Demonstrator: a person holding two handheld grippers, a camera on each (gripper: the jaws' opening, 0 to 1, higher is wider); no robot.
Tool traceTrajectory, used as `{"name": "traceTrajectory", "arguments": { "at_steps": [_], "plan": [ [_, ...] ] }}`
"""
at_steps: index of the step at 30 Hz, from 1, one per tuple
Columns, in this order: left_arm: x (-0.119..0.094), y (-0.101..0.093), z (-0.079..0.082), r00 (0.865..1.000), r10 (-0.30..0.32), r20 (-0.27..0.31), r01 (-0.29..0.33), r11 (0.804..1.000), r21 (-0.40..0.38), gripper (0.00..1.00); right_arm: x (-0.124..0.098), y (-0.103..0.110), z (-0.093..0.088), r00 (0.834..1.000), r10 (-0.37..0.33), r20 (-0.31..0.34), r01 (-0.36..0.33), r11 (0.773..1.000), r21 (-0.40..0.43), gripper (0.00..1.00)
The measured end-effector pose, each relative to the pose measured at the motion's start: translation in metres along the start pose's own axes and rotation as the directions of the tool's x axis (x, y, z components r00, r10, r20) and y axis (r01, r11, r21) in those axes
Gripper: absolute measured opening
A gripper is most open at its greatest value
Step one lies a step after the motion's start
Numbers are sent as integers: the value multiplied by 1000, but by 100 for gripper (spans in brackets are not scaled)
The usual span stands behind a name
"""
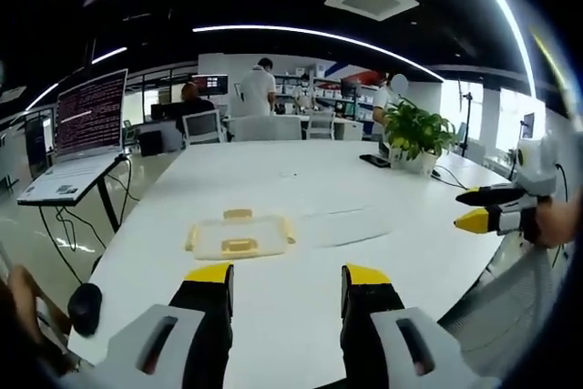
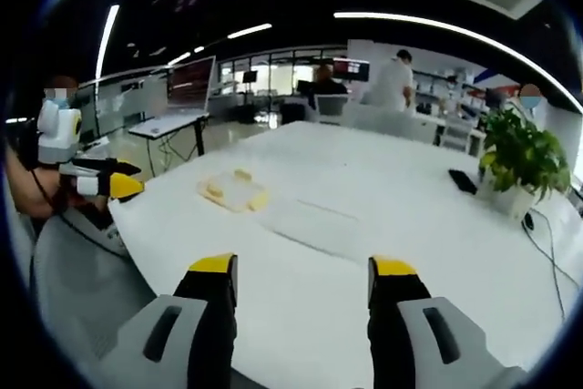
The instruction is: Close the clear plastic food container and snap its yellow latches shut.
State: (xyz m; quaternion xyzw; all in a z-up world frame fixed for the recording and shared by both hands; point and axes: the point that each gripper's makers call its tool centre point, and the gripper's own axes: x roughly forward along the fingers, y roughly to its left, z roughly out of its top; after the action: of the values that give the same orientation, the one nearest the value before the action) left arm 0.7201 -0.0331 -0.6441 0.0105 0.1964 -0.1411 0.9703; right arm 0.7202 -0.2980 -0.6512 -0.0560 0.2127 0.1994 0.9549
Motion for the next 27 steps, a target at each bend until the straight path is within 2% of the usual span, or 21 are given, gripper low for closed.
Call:
{"name": "traceTrajectory", "arguments": {
  "at_steps": [2,7,17,27],
  "plan": [
    [2,2,-4,1000,7,-19,-7,1000,-8,41,1,-1,-2,1000,-3,-7,3,1000,4,55],
    [0,-1,-2,1000,-5,-9,5,1000,6,42,0,0,-3,1000,-9,-17,9,1000,-8,55],
    [-1,3,2,1000,15,14,-15,1000,-2,42,4,8,-8,998,31,-48,-33,999,-39,55],
    [-1,4,0,1000,18,12,-18,1000,7,42,3,11,-6,999,37,-36,-39,998,-44,54]
  ]
}}
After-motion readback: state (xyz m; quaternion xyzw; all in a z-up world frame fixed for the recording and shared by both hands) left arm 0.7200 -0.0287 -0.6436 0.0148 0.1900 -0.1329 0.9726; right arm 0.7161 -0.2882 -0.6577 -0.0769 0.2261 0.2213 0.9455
